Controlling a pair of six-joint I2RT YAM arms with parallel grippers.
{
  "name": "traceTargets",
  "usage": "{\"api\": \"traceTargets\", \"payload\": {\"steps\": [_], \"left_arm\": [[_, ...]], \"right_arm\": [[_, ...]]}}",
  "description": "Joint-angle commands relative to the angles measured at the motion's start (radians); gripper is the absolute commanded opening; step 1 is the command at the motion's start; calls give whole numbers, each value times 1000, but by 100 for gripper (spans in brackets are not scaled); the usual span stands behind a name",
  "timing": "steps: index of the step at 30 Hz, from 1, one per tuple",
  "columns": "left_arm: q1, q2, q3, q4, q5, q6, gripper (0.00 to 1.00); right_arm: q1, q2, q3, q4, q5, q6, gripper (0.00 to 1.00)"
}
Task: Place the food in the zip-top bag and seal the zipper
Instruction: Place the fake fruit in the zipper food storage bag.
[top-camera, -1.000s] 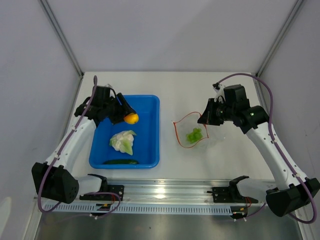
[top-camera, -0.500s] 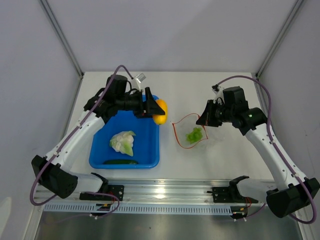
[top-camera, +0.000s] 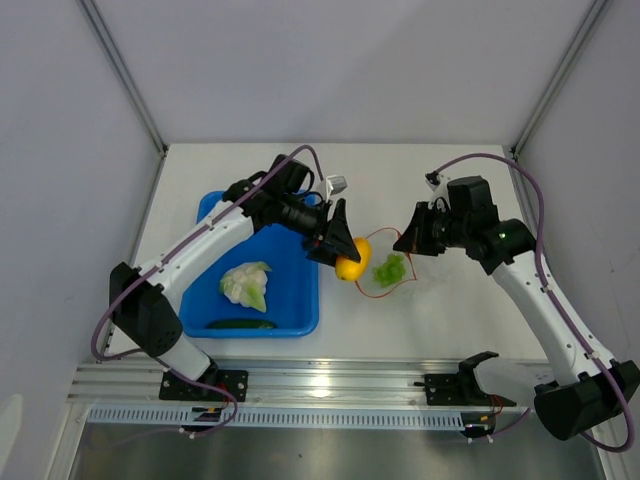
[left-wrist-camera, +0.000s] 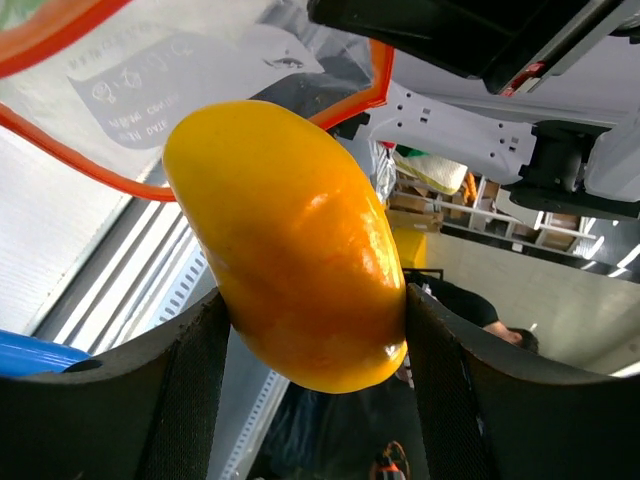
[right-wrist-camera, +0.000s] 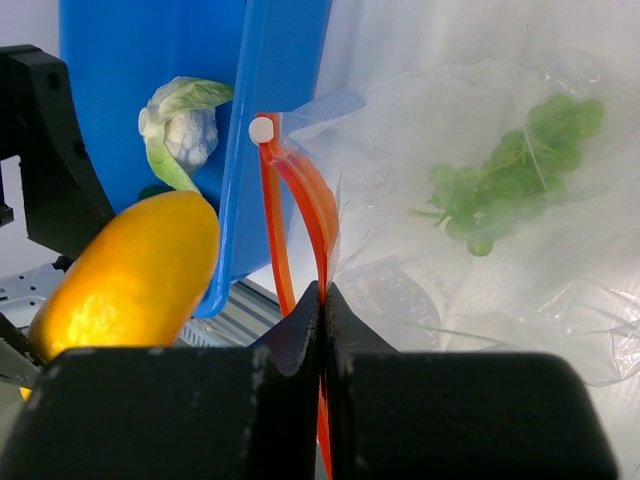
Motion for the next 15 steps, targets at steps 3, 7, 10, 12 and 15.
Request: {"api": "traceTargets", "payload": {"steps": [3, 7, 10, 12, 15], "left_arm": [[-29, 24, 22, -12, 110, -4, 5], [-70, 80, 78, -46, 86, -19, 6], [-99, 126, 121, -76, 41, -30, 6], [-107, 137, 140, -69, 21, -48, 6], [-109, 140, 150, -34, -38, -92, 7]], "right_arm": [[-3, -35, -9, 27, 17, 9, 0], [-2, -35, -16, 33, 7, 8, 0], [-2, -37, -23, 36, -3, 9, 0], [-2, -38, -26, 36, -8, 8, 0], [-2, -46, -31, 34, -12, 6, 0]]}}
